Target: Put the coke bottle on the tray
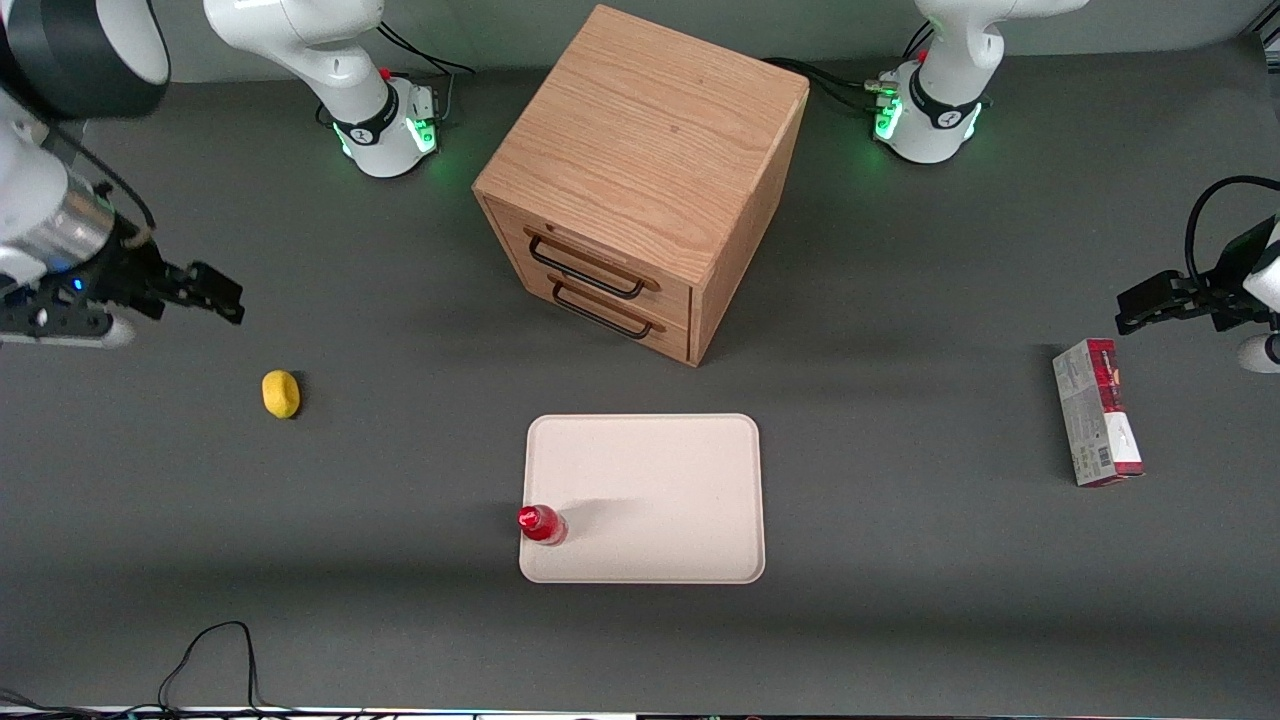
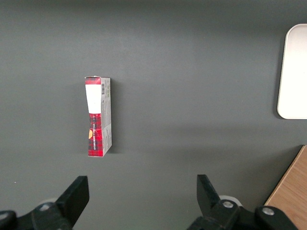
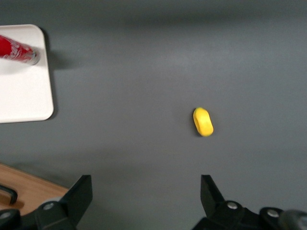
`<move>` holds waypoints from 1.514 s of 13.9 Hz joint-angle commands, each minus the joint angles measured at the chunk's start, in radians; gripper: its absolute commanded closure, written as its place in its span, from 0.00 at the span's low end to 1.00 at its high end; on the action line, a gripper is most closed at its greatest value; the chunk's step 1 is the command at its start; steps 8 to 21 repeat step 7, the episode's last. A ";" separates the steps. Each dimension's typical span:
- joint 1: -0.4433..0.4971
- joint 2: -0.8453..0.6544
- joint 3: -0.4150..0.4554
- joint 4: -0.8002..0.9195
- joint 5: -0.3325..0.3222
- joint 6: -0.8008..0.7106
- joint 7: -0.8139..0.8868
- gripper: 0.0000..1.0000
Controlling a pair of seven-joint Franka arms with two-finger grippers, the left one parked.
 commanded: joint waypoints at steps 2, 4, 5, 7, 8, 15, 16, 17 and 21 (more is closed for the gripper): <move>0.013 -0.103 -0.037 -0.072 0.076 -0.027 -0.032 0.00; 0.010 -0.117 -0.045 -0.067 0.076 -0.078 -0.061 0.00; 0.011 -0.126 -0.051 -0.066 0.076 -0.089 -0.063 0.00; 0.011 -0.128 -0.053 -0.064 0.076 -0.090 -0.060 0.00; 0.011 -0.128 -0.053 -0.064 0.076 -0.090 -0.060 0.00; 0.011 -0.128 -0.053 -0.064 0.076 -0.090 -0.060 0.00; 0.011 -0.128 -0.053 -0.064 0.076 -0.090 -0.060 0.00; 0.011 -0.128 -0.053 -0.064 0.076 -0.090 -0.060 0.00; 0.011 -0.128 -0.053 -0.064 0.076 -0.090 -0.060 0.00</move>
